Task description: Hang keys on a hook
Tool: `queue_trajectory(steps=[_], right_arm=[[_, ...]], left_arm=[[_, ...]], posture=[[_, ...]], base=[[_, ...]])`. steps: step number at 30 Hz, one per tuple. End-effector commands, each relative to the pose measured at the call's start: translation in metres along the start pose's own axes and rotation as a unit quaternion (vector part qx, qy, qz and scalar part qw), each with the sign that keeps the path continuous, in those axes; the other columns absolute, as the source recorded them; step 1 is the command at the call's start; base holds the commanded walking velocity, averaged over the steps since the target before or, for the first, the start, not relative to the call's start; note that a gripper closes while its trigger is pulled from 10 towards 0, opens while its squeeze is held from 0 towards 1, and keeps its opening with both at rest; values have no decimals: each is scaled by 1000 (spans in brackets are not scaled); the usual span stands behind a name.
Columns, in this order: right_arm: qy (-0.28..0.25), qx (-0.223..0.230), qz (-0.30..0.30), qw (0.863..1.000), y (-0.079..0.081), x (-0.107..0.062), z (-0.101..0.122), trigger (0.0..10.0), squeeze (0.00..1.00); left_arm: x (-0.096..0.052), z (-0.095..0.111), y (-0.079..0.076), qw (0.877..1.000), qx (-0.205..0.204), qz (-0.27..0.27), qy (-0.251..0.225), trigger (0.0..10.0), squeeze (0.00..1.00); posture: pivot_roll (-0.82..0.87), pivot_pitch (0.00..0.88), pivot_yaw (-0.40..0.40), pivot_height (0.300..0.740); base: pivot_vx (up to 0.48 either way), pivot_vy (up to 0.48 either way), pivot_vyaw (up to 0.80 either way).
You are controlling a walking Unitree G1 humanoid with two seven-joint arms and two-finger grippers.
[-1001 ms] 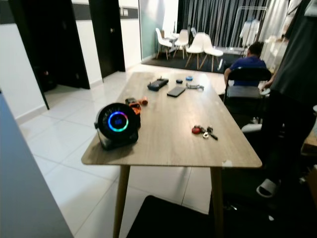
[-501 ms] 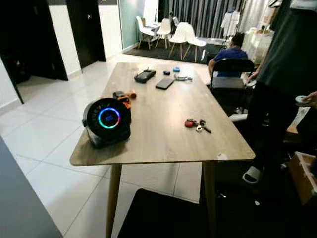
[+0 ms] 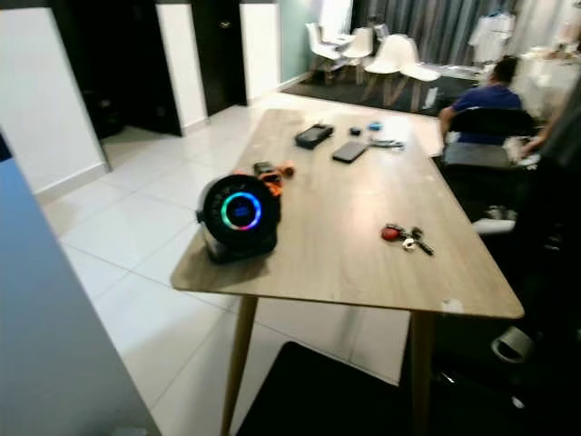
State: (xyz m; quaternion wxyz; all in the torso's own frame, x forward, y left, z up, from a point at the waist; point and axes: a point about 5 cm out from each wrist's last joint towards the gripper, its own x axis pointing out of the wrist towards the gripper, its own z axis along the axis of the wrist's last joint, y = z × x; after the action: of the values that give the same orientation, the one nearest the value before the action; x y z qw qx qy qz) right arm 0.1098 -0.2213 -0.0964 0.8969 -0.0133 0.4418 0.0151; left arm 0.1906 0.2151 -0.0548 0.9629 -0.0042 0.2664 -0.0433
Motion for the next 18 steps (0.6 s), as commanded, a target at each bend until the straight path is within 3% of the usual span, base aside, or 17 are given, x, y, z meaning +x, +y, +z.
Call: queue_trajectory(steps=[1, 18], right_arm=[[2, 1, 3, 1000, 2, 0, -2, 10000, 0], [4, 4, 3, 1000, 2, -1, -4, 10000, 0]], left_arm=[[-5, -3, 4, 1000, -5, 10, -4, 10000, 0], [-7, -2, 6, 999, -19, 25, -19, 10000, 0]], posture=[[51, 72, -45, 740], [53, 76, -46, 740]], base=[[0, 0, 800], [0, 0, 800]])
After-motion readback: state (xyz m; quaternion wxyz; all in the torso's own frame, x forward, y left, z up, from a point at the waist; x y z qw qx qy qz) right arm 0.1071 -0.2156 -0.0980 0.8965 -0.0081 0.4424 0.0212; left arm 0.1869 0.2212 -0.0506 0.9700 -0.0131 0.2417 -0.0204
